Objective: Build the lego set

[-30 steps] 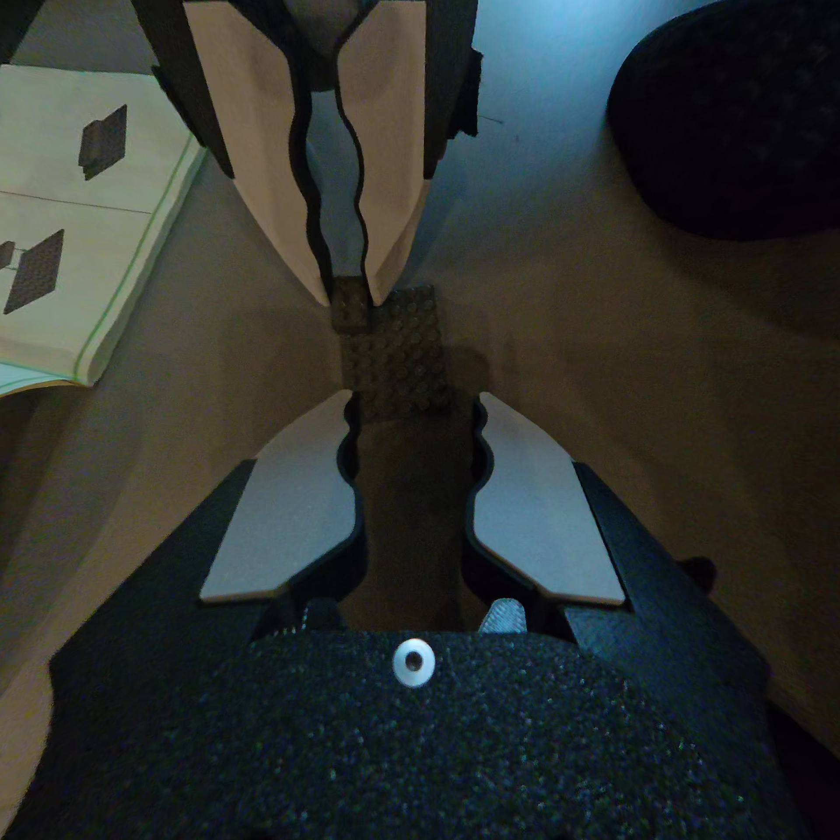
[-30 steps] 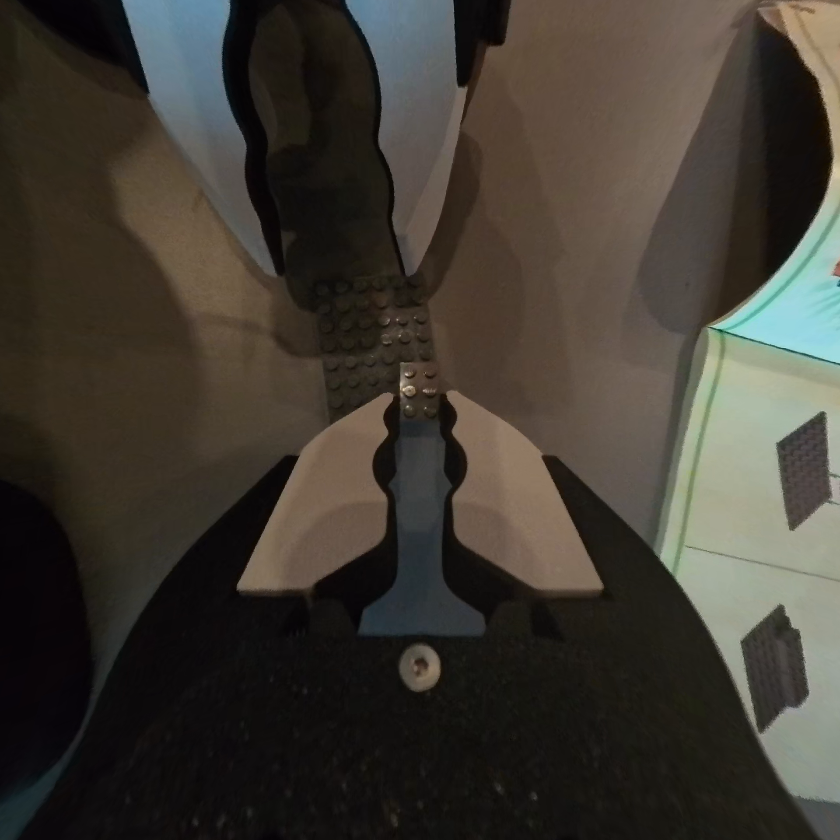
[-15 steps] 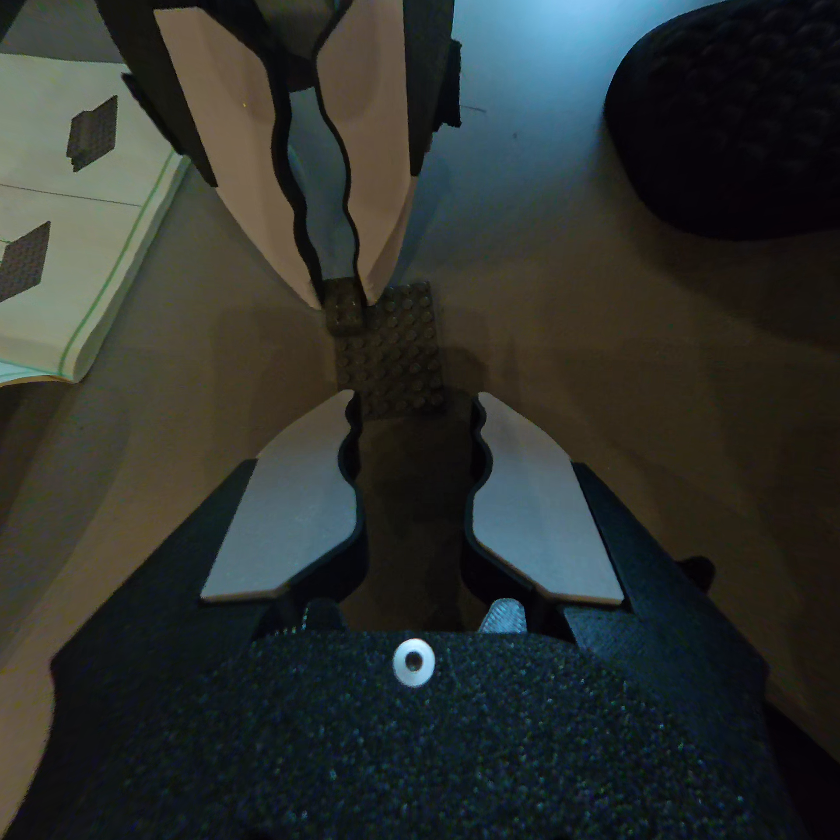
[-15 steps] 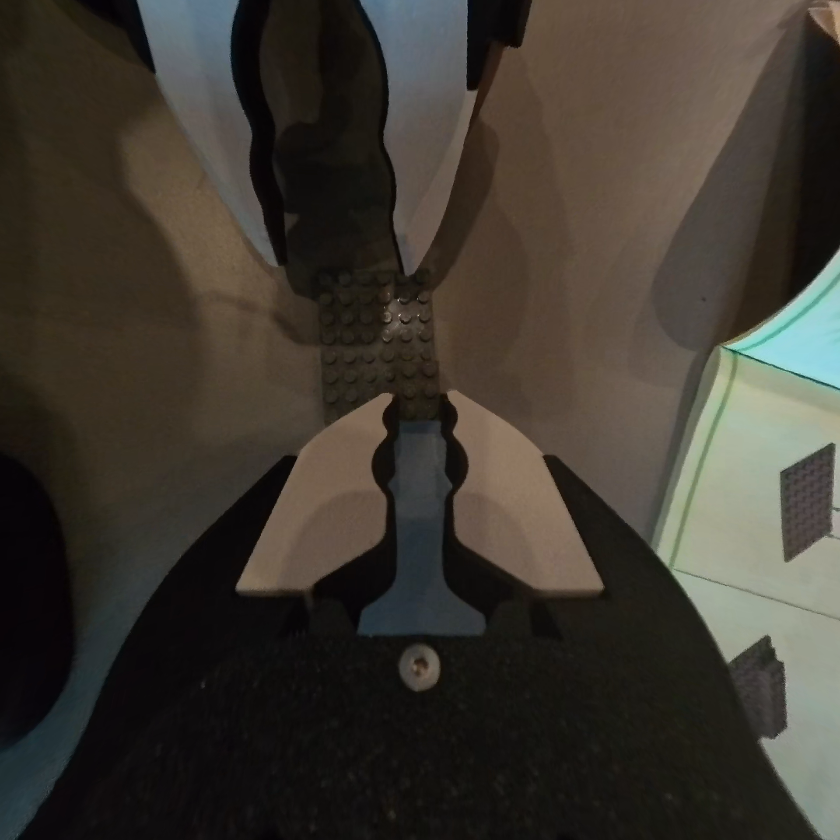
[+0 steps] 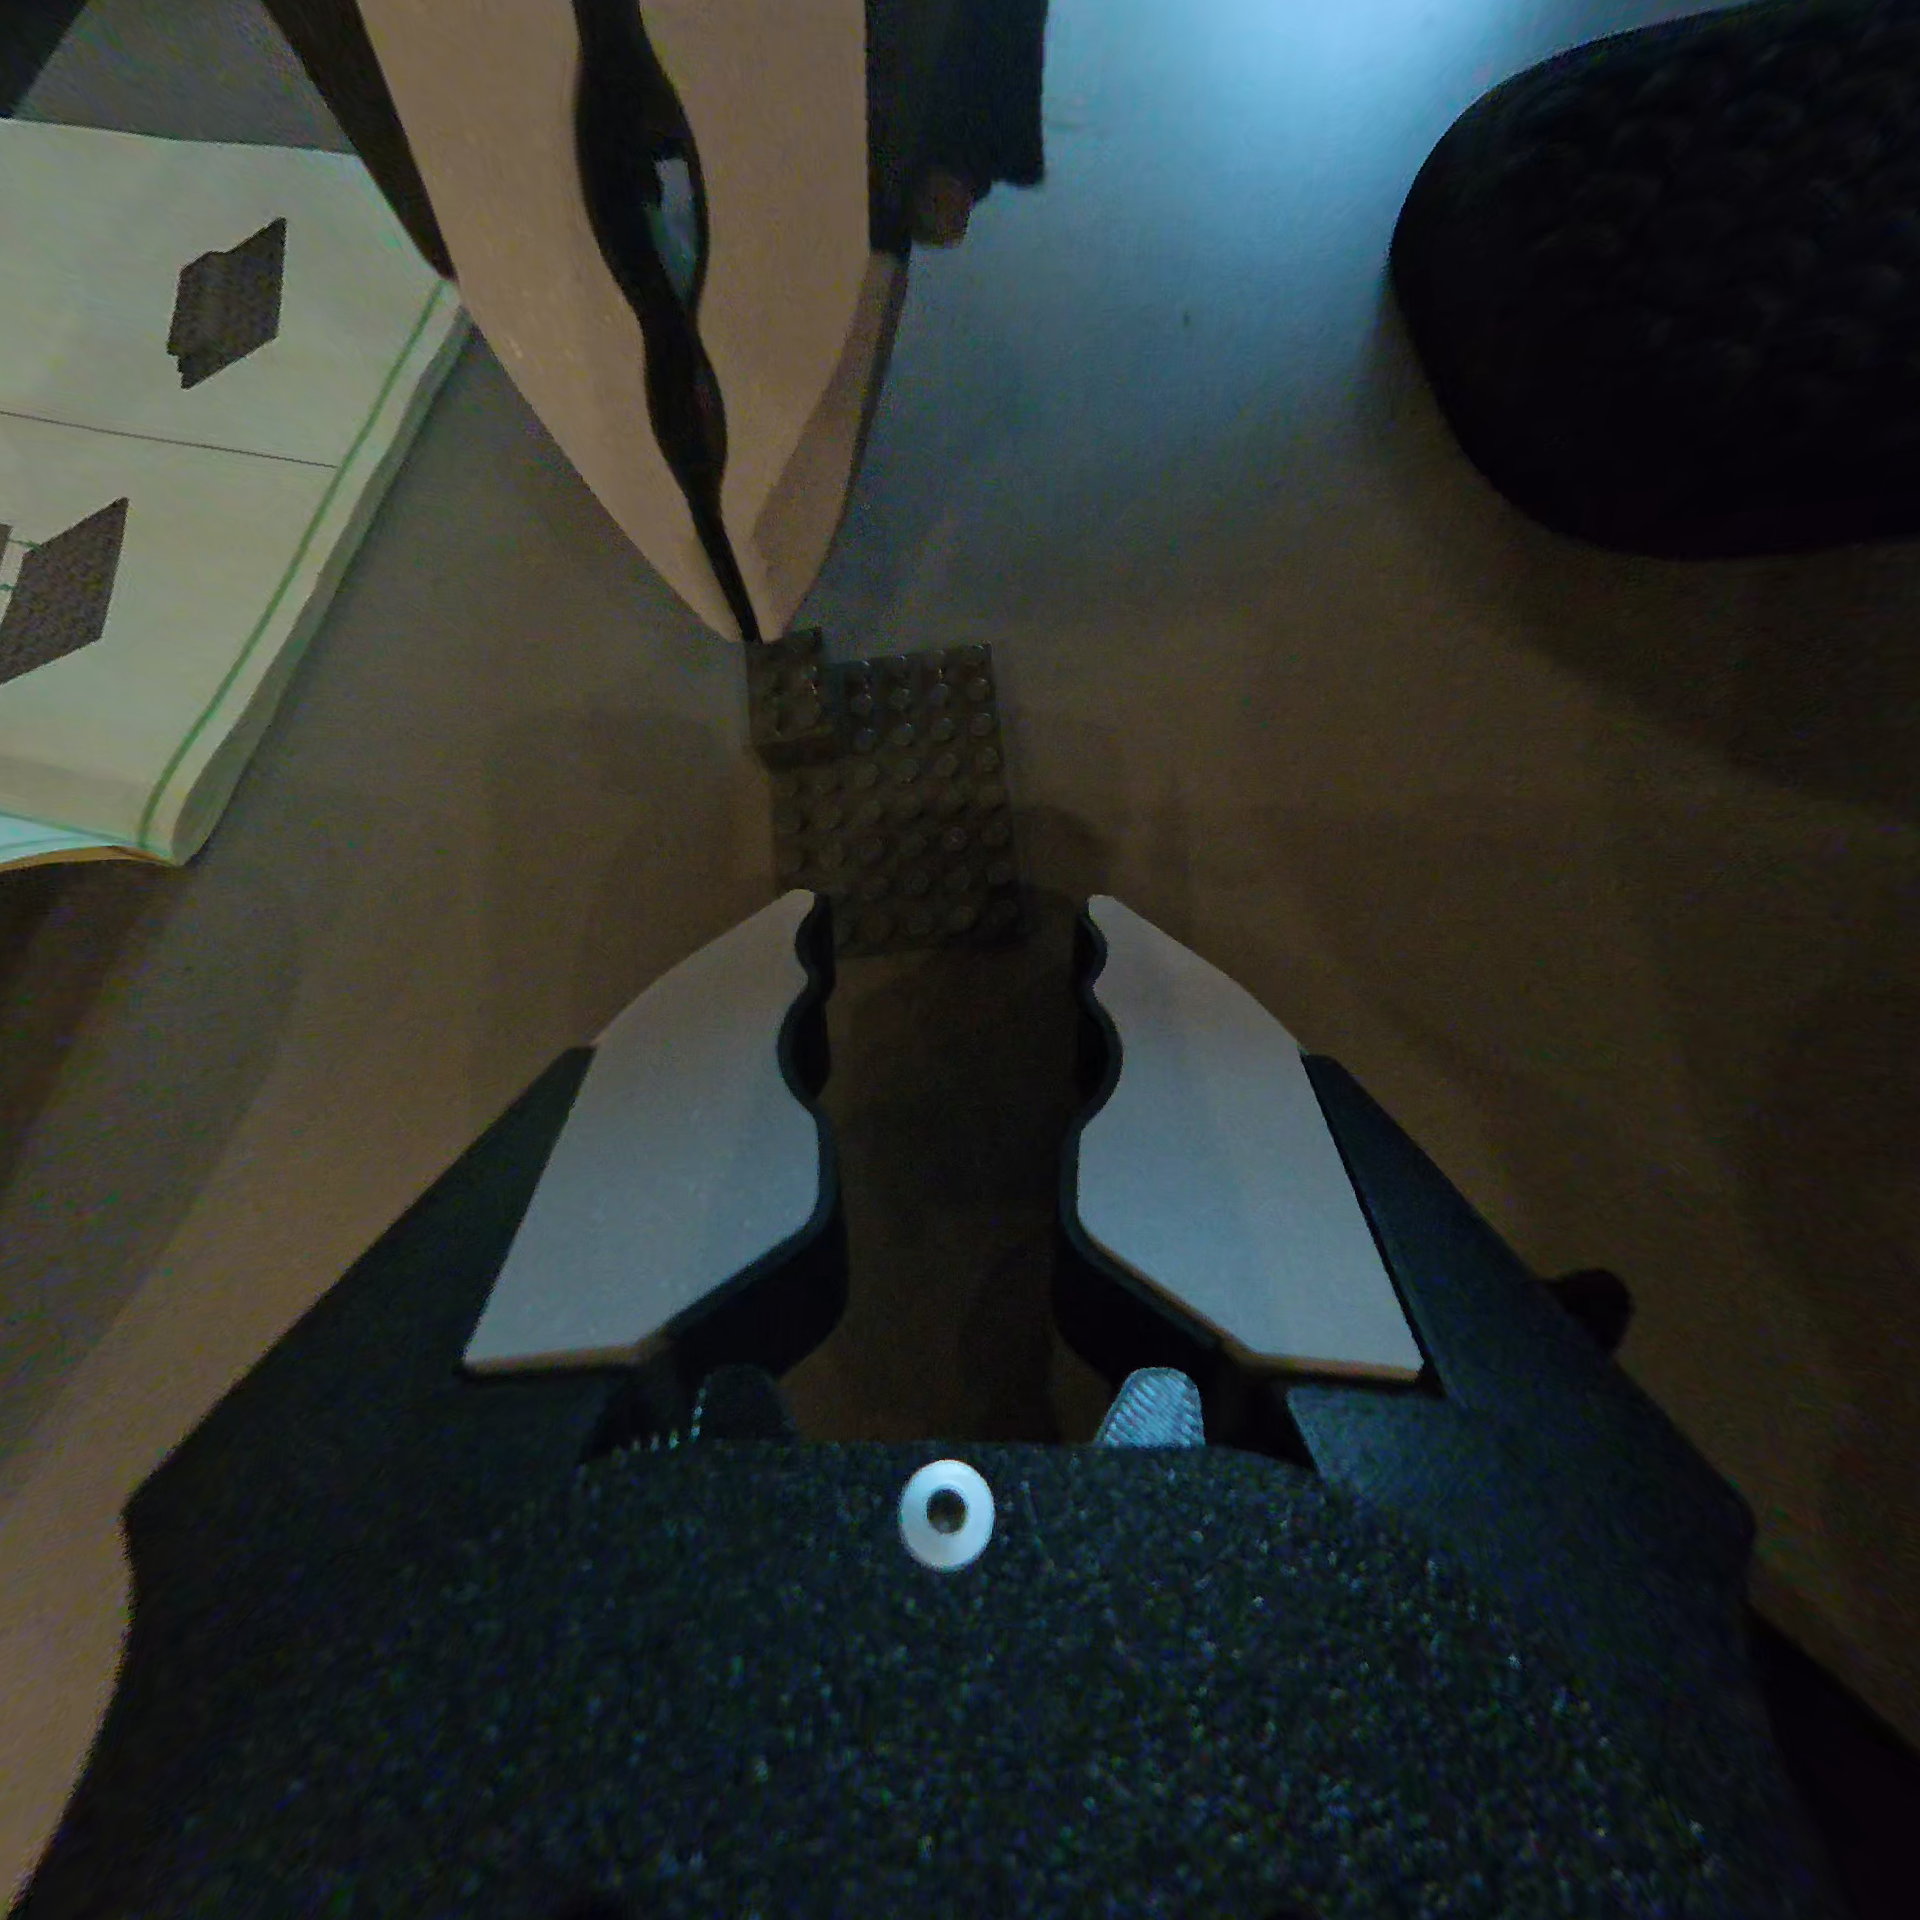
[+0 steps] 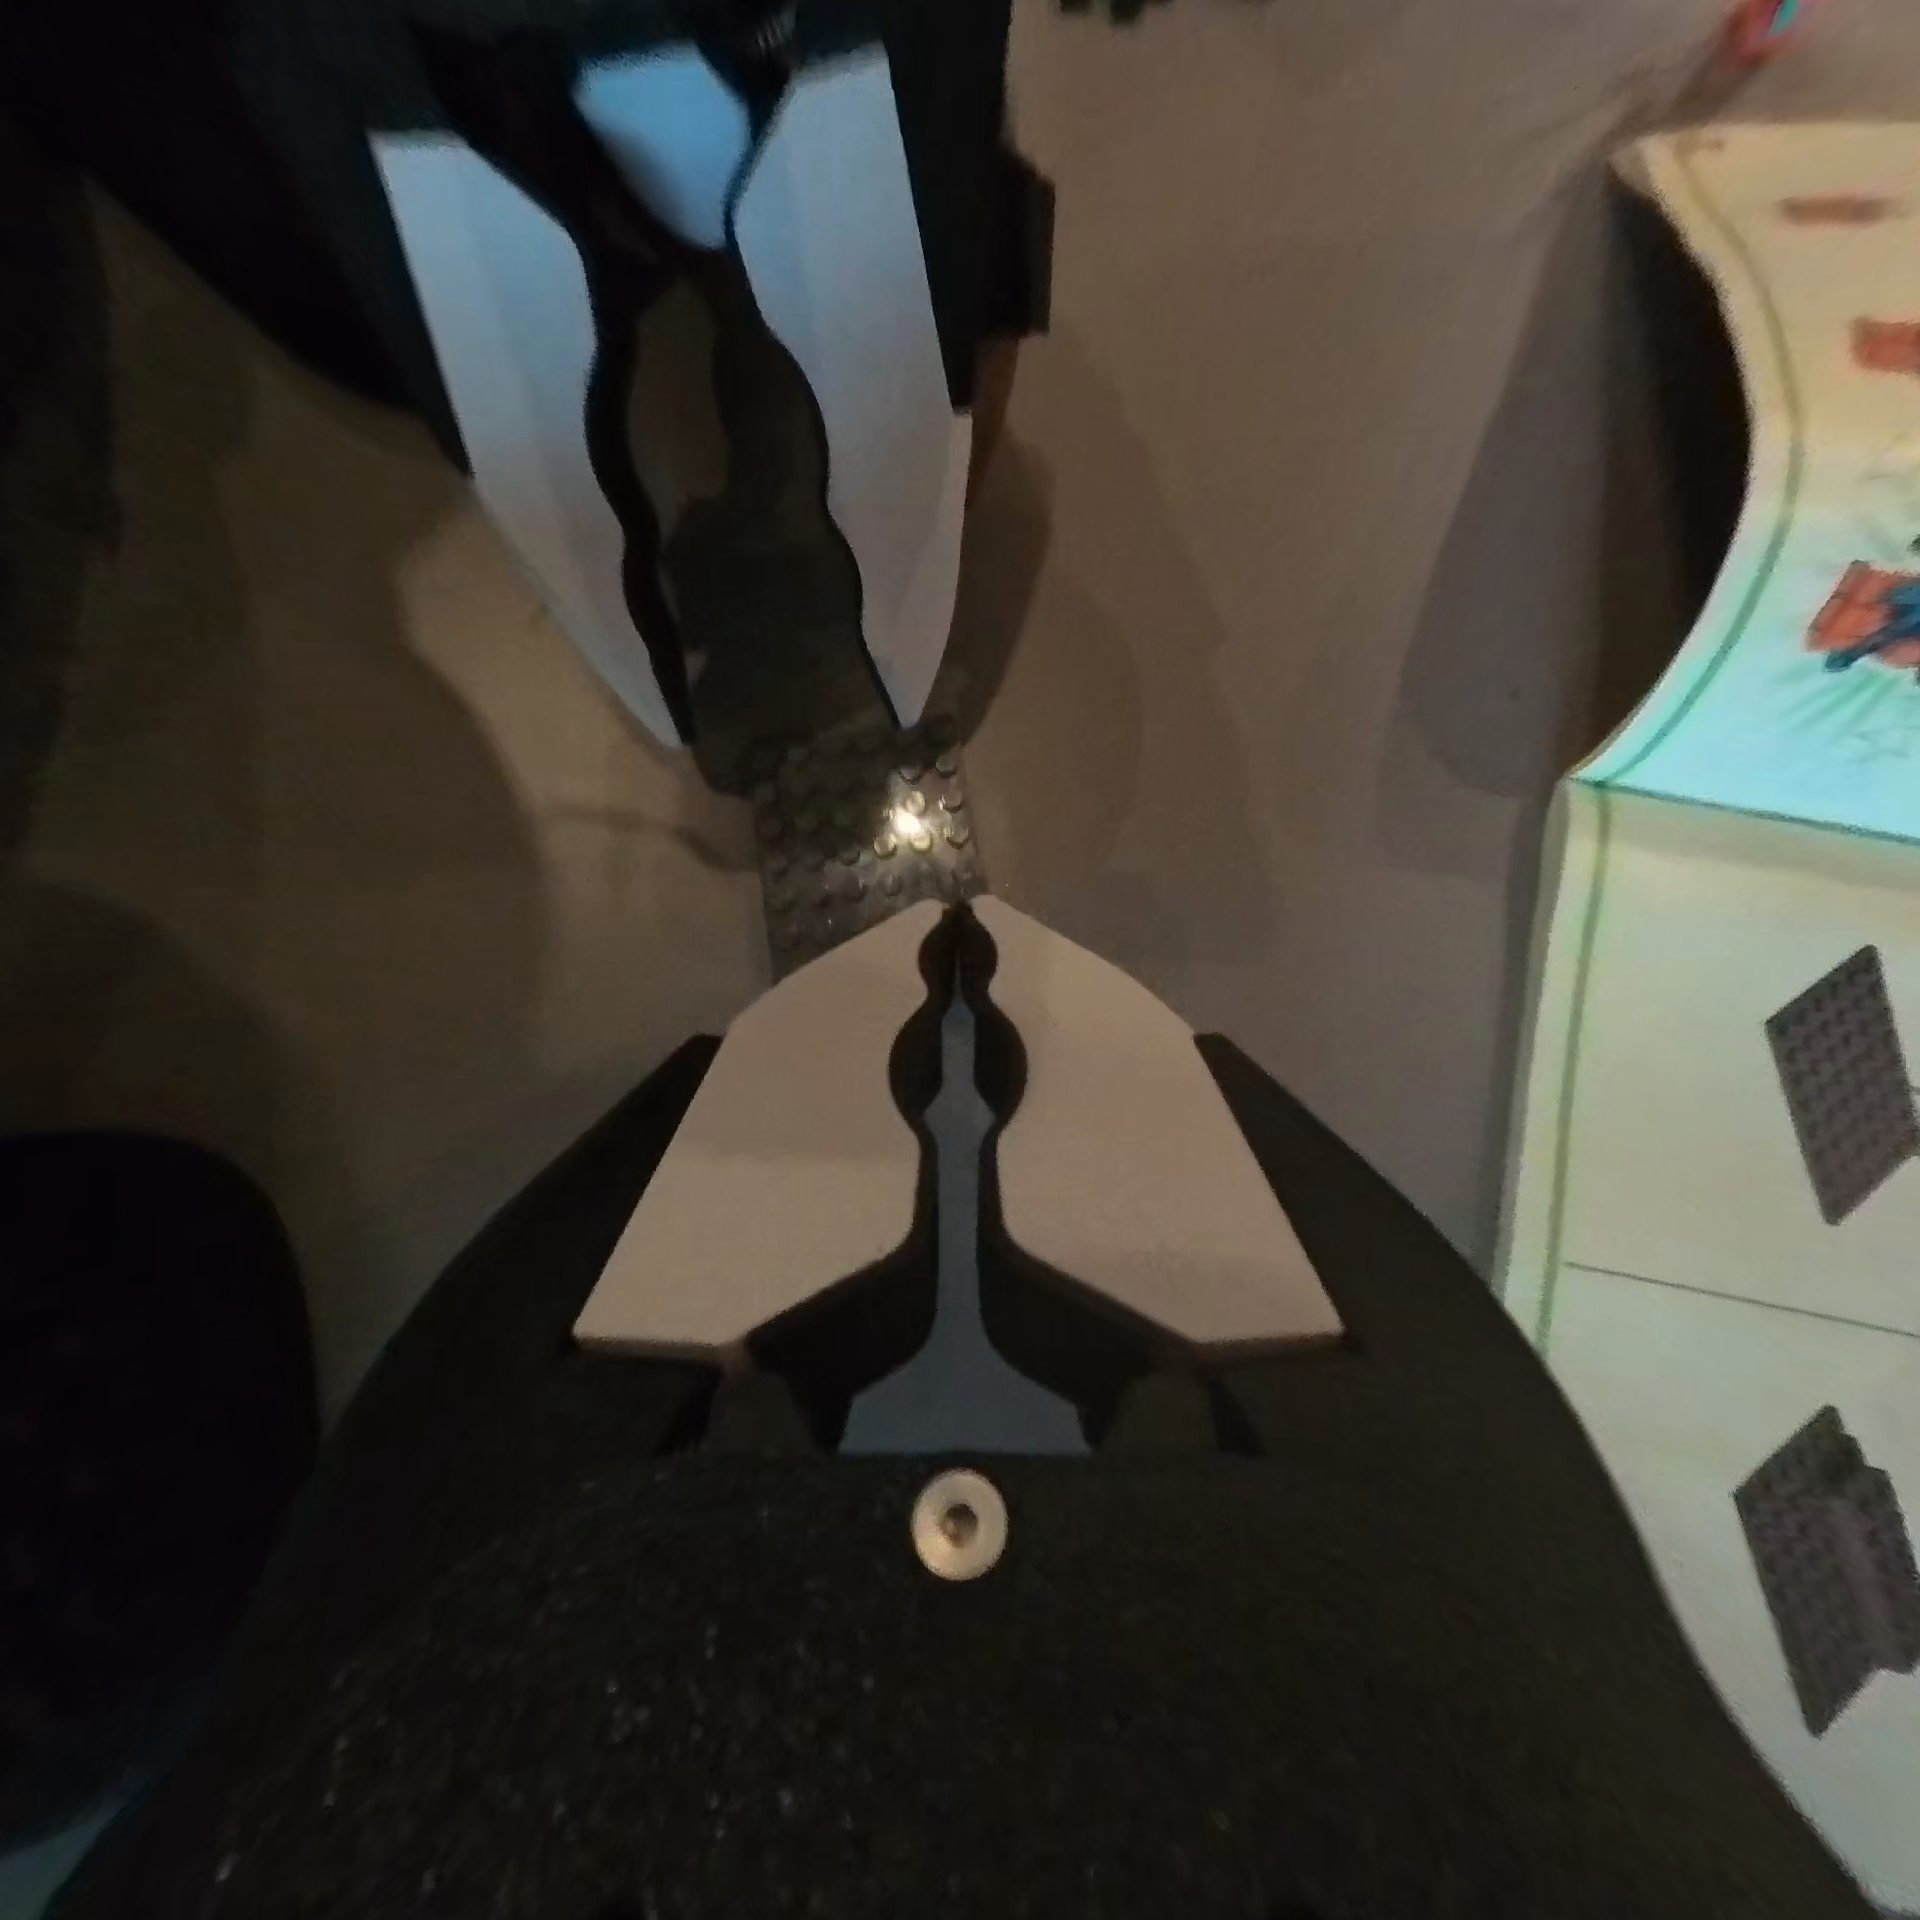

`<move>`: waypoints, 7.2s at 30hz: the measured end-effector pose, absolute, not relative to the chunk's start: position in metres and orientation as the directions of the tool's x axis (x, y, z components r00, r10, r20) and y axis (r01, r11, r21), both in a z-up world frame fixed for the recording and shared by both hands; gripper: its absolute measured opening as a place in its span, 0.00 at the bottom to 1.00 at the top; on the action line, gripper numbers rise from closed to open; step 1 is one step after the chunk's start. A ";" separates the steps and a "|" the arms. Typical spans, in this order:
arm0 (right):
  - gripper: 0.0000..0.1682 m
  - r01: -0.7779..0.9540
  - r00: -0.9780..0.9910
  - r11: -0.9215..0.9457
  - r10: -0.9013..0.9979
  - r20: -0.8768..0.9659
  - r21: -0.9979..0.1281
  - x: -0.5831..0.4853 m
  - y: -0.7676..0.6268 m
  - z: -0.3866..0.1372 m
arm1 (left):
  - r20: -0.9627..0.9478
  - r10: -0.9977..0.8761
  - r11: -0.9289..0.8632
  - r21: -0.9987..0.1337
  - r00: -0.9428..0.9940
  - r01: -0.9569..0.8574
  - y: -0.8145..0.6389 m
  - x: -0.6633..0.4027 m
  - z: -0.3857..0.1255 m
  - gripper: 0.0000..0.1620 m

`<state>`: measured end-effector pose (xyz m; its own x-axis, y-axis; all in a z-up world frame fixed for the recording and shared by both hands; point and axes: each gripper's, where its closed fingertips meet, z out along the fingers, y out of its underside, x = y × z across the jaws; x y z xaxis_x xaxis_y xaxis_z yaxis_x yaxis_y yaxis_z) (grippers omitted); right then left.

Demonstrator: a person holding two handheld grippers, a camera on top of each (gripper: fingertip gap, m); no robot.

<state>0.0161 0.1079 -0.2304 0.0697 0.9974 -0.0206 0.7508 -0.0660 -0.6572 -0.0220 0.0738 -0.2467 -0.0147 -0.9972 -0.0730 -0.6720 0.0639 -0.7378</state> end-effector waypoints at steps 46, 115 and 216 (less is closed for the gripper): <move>0.00 0.804 0.063 -0.033 0.998 0.029 -0.593 0.022 0.106 -0.226 | -0.007 -0.998 -0.037 -0.781 0.069 -0.624 0.084 -0.007 -0.240 0.27; 0.19 0.717 0.159 -0.140 0.987 -0.035 -0.683 0.021 0.104 -0.242 | 0.007 -0.995 -0.074 -0.691 0.096 -0.719 0.087 -0.018 -0.258 0.36; 0.35 0.659 0.193 -0.085 0.979 0.059 -0.747 0.001 0.080 -0.161 | 0.849 -0.528 -0.847 -0.528 -0.019 -0.062 0.074 -0.011 -0.161 0.03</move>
